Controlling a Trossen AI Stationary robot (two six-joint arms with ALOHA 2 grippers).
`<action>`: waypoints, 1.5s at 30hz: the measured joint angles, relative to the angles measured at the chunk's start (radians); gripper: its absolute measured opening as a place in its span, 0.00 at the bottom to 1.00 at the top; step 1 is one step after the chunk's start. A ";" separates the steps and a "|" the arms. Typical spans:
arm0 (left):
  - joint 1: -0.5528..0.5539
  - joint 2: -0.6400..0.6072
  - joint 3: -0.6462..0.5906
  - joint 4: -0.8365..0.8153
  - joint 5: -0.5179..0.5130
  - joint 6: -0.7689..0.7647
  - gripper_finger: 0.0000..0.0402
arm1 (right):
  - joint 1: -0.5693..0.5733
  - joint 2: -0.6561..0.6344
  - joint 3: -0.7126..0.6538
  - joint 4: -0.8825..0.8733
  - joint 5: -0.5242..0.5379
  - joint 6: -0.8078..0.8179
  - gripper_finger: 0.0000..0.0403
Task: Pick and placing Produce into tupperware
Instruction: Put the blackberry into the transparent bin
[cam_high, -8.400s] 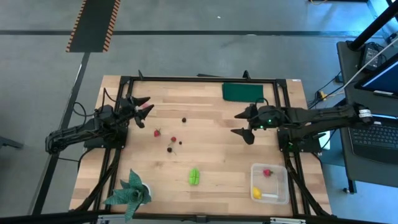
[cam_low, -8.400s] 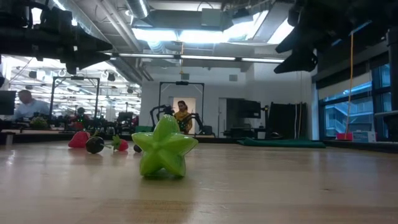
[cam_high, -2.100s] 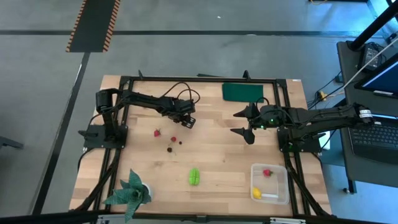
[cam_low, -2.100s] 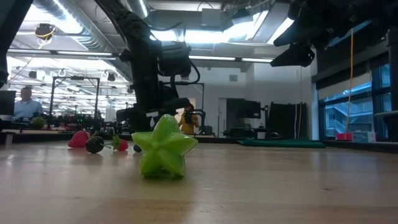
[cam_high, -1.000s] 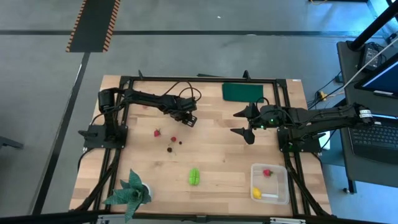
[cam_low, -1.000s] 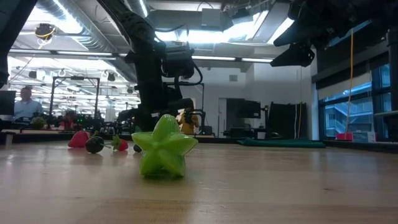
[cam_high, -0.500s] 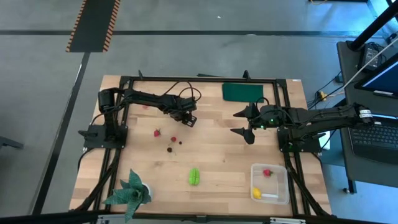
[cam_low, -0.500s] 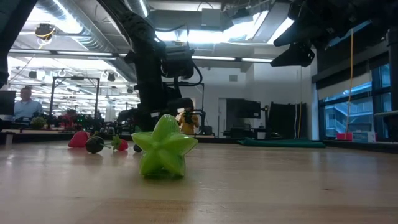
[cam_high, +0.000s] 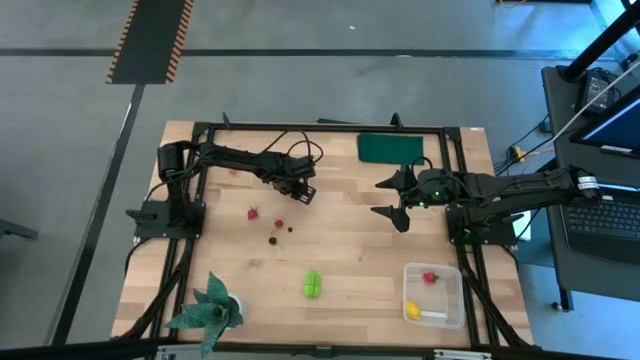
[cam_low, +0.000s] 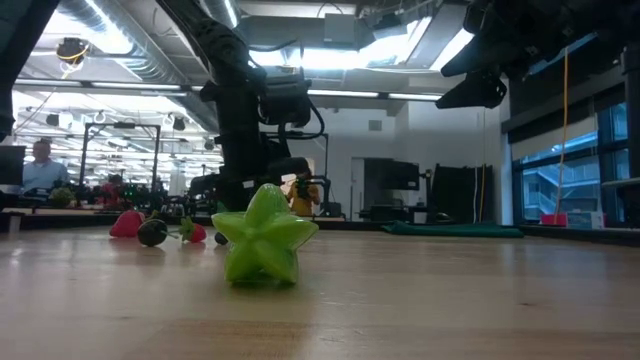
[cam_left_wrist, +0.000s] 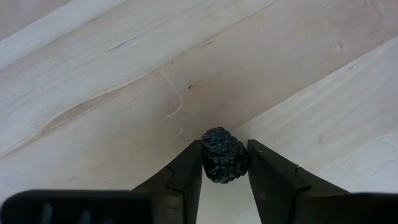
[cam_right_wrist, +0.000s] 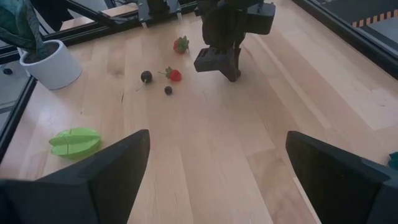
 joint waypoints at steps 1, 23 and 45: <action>0.000 0.000 0.000 0.000 0.000 0.000 0.26 | 0.000 0.000 0.000 0.000 0.000 0.000 0.94; -0.007 -0.093 -0.002 0.152 0.160 0.095 0.24 | 0.000 0.000 0.000 0.003 -0.002 0.057 0.94; -0.110 -0.122 0.002 0.658 0.411 0.159 0.26 | 0.000 0.000 -0.001 -0.223 -0.019 0.425 0.94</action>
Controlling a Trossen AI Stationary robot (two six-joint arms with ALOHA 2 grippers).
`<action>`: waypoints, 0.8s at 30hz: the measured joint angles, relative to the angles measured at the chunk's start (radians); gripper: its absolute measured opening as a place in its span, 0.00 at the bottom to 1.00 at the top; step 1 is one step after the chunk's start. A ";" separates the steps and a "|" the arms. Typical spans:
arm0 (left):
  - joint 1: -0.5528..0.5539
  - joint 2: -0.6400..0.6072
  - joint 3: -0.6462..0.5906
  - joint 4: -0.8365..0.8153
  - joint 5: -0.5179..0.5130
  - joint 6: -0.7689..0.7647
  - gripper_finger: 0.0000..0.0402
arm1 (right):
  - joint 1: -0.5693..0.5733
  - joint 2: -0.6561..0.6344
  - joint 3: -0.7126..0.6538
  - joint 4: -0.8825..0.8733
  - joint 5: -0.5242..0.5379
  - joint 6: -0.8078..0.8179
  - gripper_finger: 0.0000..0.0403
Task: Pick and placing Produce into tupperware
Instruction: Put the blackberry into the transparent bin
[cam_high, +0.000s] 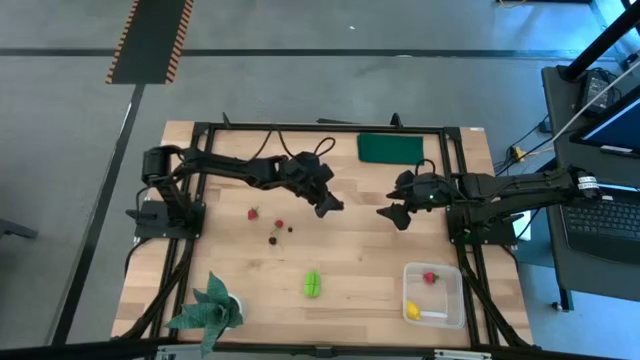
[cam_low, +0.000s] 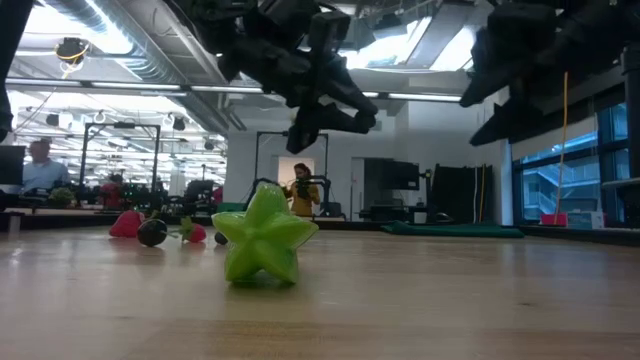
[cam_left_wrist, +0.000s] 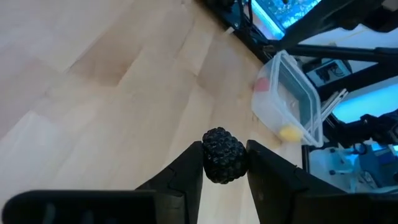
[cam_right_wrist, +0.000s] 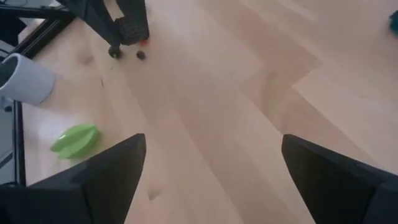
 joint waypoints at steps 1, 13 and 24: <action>-0.005 0.008 0.000 0.027 0.000 0.000 0.26 | 0.000 0.000 0.000 0.000 -0.009 0.000 0.94; -0.055 0.157 0.000 0.218 -0.002 0.047 0.27 | 0.000 0.000 0.000 -0.054 -0.090 0.004 0.94; -0.105 0.297 0.000 0.422 -0.033 0.106 0.27 | 0.000 0.000 0.000 -0.079 -0.130 0.107 0.94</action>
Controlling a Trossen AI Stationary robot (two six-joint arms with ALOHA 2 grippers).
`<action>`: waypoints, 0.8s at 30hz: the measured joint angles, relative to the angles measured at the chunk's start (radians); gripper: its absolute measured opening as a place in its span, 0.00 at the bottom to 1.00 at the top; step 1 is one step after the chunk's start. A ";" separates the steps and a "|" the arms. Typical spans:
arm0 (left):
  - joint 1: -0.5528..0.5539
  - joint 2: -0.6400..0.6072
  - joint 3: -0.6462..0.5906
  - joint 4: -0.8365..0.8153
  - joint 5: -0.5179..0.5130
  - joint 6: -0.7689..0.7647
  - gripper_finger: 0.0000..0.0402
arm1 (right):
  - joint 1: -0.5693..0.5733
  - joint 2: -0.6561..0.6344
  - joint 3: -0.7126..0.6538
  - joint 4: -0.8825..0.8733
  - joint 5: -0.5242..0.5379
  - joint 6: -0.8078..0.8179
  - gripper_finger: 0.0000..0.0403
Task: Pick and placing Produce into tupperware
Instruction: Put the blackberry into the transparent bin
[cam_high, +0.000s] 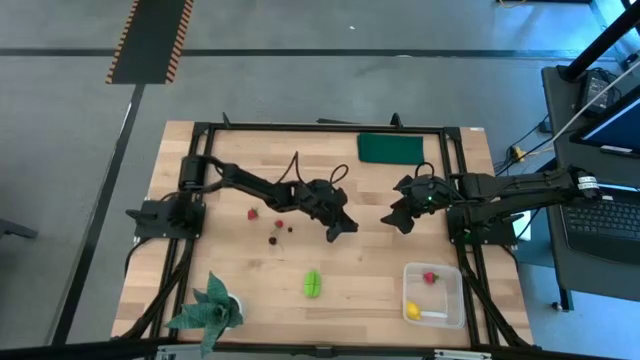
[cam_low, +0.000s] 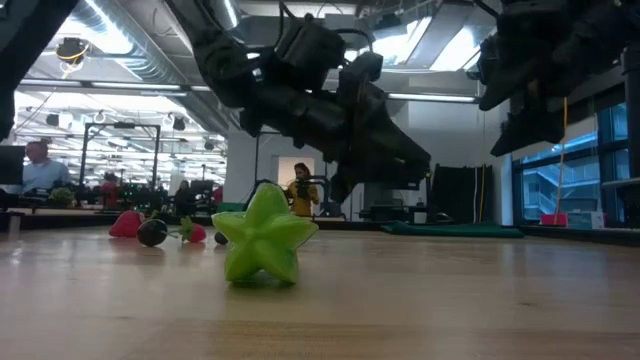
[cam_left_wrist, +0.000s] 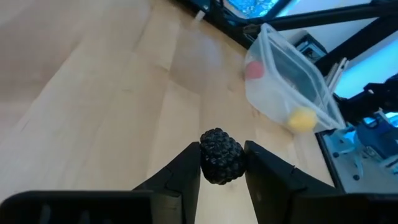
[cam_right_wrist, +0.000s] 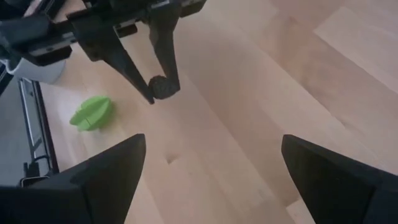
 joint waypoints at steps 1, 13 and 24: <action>0.000 0.010 0.000 0.010 -0.002 0.000 0.27 | 0.000 0.000 0.000 -0.005 0.000 0.000 0.94; 0.000 0.075 0.000 -0.001 -0.026 -0.003 0.28 | 0.000 0.000 0.000 -0.012 0.000 0.000 0.94; 0.002 0.075 0.000 0.010 -0.052 -0.010 0.28 | 0.000 0.000 0.000 -0.012 0.000 -0.003 0.94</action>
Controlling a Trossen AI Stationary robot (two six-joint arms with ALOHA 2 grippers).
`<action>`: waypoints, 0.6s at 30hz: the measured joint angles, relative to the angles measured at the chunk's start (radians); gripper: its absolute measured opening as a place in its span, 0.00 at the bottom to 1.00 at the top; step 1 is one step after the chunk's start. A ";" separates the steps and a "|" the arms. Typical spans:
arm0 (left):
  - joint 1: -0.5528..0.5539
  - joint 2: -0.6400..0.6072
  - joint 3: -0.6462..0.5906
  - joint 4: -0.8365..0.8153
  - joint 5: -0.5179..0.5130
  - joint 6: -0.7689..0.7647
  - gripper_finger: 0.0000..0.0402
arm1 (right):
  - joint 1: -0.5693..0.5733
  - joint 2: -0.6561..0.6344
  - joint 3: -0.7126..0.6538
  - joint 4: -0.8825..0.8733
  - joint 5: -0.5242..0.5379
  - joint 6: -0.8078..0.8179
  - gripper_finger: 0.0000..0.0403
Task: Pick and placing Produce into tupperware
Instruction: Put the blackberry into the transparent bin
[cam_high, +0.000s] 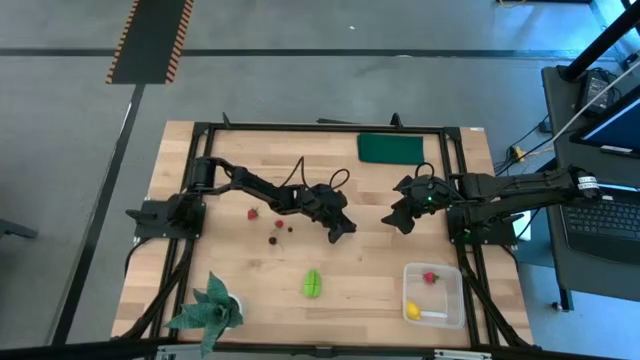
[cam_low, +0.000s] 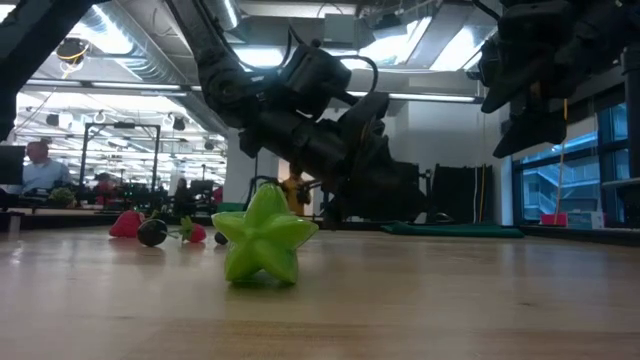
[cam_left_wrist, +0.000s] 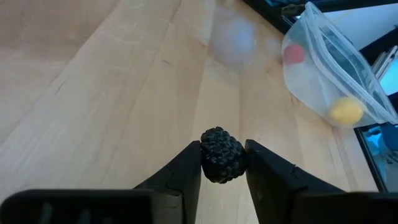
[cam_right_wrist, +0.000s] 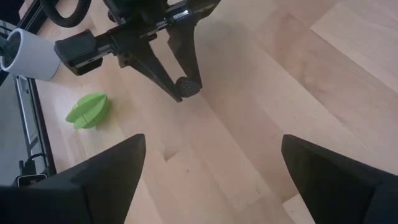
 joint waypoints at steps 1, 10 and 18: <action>0.000 0.000 0.000 0.000 0.000 0.000 0.29 | 0.000 0.000 0.000 0.000 0.000 0.000 0.94; 0.002 0.000 0.000 -0.001 -0.002 0.006 0.37 | 0.000 0.000 0.000 0.000 0.000 -0.001 0.94; 0.028 -0.017 0.000 -0.001 0.096 0.039 0.46 | 0.002 0.000 0.000 0.013 0.000 -0.075 0.94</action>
